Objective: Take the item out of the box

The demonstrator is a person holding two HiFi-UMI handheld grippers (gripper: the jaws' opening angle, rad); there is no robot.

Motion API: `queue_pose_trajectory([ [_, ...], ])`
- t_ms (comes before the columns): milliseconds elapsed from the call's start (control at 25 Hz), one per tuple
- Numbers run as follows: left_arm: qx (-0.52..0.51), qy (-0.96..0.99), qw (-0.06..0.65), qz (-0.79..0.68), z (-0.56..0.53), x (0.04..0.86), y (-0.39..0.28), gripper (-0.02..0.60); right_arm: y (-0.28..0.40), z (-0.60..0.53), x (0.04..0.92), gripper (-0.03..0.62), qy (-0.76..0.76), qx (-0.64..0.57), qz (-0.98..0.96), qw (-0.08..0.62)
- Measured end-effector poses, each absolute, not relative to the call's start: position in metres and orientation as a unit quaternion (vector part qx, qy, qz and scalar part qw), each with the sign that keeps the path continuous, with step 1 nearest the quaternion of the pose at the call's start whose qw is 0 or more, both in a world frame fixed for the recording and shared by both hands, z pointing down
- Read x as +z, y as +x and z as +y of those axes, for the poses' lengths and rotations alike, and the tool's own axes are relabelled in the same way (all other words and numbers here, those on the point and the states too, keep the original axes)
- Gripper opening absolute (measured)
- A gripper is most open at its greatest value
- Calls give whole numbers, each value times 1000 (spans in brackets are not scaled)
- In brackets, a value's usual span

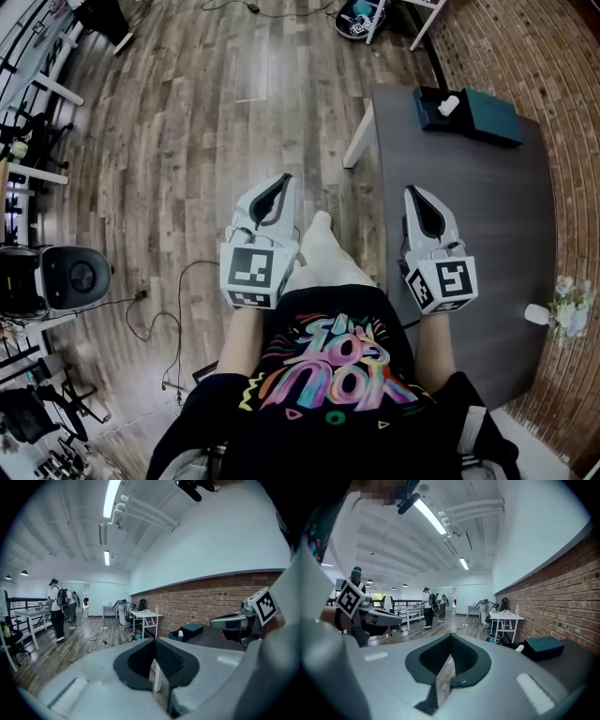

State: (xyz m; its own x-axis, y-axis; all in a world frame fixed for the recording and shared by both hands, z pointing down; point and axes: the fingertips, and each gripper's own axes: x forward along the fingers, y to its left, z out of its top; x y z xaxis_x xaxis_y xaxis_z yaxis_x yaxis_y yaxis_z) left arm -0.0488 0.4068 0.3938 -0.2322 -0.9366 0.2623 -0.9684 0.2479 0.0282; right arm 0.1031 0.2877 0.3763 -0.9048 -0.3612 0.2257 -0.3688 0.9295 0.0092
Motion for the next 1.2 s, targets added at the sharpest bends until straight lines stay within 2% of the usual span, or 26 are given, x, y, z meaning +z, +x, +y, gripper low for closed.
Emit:
queue_pose_trajectory([
  [840, 94, 619, 102, -773, 257, 386, -185, 2, -24, 136, 382, 1, 208, 35, -972, 103],
  [1200, 115, 629, 88, -763, 197, 378, -203, 2, -40, 80, 378, 1, 218, 44, -971, 82],
])
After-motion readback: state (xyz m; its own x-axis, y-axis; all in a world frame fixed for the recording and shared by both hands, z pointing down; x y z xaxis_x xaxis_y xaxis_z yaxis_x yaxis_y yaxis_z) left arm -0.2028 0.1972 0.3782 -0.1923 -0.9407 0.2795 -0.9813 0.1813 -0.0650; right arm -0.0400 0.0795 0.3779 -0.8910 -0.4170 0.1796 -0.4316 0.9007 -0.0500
